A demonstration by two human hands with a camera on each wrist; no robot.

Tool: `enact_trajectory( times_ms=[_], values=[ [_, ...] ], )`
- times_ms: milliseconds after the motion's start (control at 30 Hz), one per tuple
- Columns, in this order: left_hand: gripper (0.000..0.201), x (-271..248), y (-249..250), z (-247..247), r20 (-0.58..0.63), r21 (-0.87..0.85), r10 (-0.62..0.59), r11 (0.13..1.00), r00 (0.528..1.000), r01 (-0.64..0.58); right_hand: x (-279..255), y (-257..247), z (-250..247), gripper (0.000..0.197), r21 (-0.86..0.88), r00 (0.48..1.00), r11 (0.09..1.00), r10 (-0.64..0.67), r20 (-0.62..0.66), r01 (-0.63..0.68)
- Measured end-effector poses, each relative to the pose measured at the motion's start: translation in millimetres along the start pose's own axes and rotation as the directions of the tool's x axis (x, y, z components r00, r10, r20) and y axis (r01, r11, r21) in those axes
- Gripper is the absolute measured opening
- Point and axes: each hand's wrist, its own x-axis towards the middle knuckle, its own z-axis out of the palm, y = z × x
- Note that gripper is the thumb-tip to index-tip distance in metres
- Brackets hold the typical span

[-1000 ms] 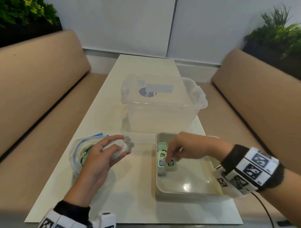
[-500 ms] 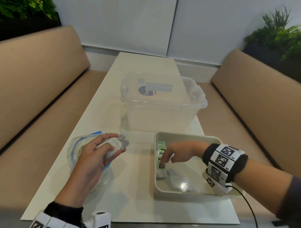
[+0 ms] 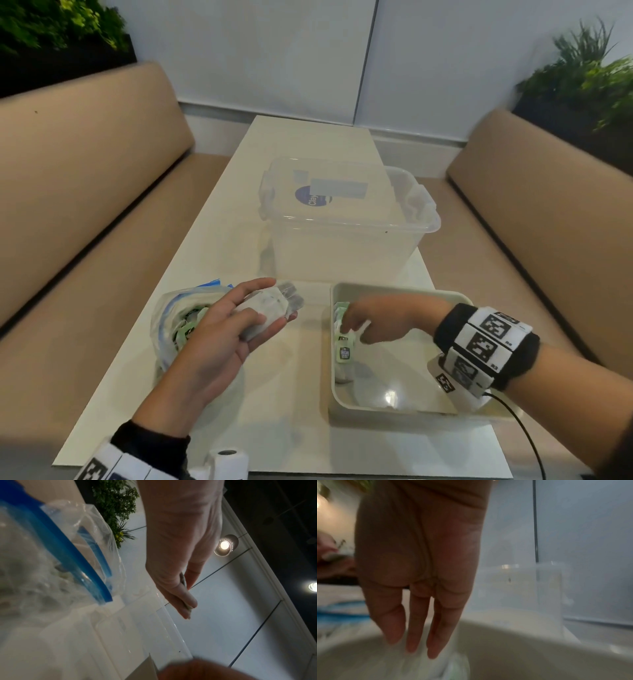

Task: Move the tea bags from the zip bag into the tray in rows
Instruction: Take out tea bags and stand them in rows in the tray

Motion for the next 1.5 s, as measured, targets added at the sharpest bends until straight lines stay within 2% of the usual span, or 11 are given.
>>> enact_trajectory(
  times_ms=[67, 133, 200, 300, 700, 900, 1033, 1200, 1300, 1433, 1500],
  values=[
    [0.039, -1.5, 1.6, 5.1, 0.028, -0.051, -0.009, 0.999, 1.000, 0.010, -13.4, -10.1, -17.5, 0.038, 0.028, 0.943, 0.990, -0.123, -0.309, 0.138],
    [0.035, -2.7, 4.1, 10.9, 0.051, -0.087, -0.029, 0.996, 0.998, 0.033, -29.6, -27.4, -33.6, 0.037, 0.049, 0.787, 0.929, -0.282, -0.548, 0.367],
    [0.031, -4.5, 6.9, 17.5, 0.087, -0.110, -0.045, 0.992, 0.995, 0.055, -42.1, -45.8, -42.8, 0.040, -0.054, 0.667, 0.859, -0.434, -0.606, 0.509],
    [0.029, -7.5, 9.2, 24.2, 0.112, -0.116, -0.058, 0.991, 0.992, 0.071, -47.2, -61.3, -46.3, 0.039, -0.192, 0.613, 0.835, -0.516, -0.598, 0.516],
    [0.024, -13.4, 7.1, 26.7, 0.156, -0.101, -0.175, 0.976, 0.972, 0.192, -54.0, -71.3, -55.0, 0.032, -0.194, 0.719, 0.857, -0.507, -0.475, 0.477],
    [0.033, -13.2, 5.9, 22.1, 0.226, -0.107, -0.211, 0.965, 0.951, 0.239, -53.7, -77.3, -57.2, 0.018, -0.248, 0.701, 0.847, -0.529, -0.478, 0.470],
    [0.074, -15.9, 1.8, 20.1, 0.263, -0.166, -0.185, 0.958, 0.947, 0.234, -52.9, -79.7, -66.4, 0.015, -0.141, 0.673, 0.842, -0.506, -0.539, 0.521],
    [0.089, -14.1, -3.2, 15.2, 0.289, -0.190, -0.163, 0.956, 0.943, 0.224, -51.8, -83.0, -76.3, 0.013, -0.009, 0.687, 0.853, -0.427, -0.588, 0.522],
    [0.077, -14.2, -6.0, 13.3, 0.267, -0.083, -0.109, 0.987, 0.958, 0.136, -53.7, -84.4, -81.8, 0.017, 0.051, 0.726, 0.865, -0.385, -0.570, 0.499],
    [0.029, -15.7, -9.4, 17.9, 0.217, 0.108, -0.038, 0.994, 0.975, 0.015, -58.5, -84.2, -87.1, 0.015, 0.126, 0.775, 0.874, -0.339, -0.534, 0.469],
    [0.028, -14.8, -10.6, 21.3, 0.201, 0.127, -0.008, 0.992, 0.980, -0.018, -59.7, -83.4, -88.2, 0.014, 0.144, 0.780, 0.873, -0.327, -0.534, 0.465]
  ],
)
